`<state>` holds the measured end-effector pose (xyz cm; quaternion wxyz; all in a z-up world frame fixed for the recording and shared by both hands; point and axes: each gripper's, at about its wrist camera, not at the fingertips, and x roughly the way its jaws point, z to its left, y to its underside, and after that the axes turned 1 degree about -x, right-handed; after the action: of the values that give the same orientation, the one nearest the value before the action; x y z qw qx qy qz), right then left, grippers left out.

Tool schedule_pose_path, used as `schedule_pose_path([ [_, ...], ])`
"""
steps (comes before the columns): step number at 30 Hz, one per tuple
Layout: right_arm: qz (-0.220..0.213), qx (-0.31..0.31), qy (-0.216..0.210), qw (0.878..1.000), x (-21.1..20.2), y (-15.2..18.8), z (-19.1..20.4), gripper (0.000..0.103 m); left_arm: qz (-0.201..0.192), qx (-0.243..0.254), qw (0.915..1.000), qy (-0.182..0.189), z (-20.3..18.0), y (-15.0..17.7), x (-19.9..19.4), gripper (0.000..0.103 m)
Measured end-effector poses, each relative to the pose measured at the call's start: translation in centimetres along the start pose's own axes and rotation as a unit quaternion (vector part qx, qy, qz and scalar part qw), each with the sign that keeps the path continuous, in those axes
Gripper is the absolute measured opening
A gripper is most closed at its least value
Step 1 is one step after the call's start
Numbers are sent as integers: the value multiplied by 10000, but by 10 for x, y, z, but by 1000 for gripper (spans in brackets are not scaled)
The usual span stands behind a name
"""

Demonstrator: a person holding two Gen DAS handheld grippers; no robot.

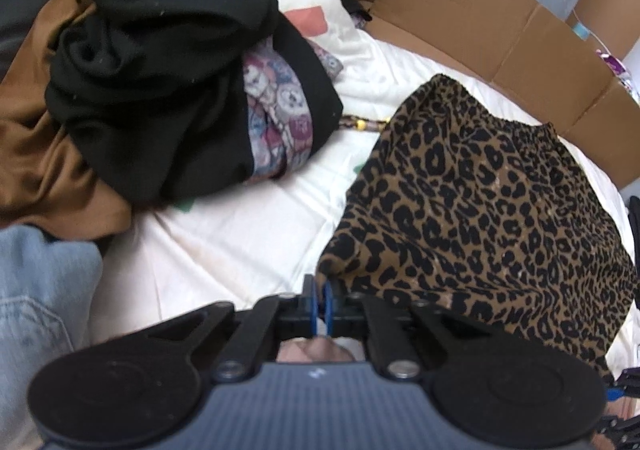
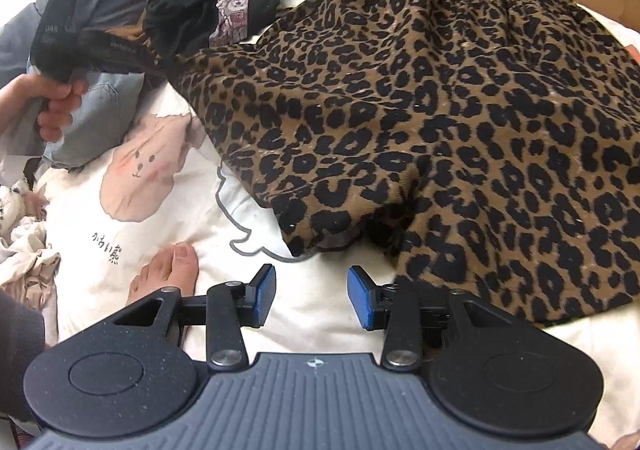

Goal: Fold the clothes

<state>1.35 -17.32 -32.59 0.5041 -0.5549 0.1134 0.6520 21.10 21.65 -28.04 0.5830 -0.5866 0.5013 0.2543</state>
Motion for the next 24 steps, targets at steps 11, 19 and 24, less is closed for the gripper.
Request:
schedule_pose_path([
  [11,-286,404,287,9984,13,-7,-9,41,-116,30,9999,53,-2,-13,6,4],
  [19,-219,134,175,9995,-8,-5,-14,1,-197,20,9997,127,-5,-21,6,4],
  [24,-77,-38,-50,10000,-23,-13,-8,1,-202,98,9997,122,-7,-24,-4,4],
])
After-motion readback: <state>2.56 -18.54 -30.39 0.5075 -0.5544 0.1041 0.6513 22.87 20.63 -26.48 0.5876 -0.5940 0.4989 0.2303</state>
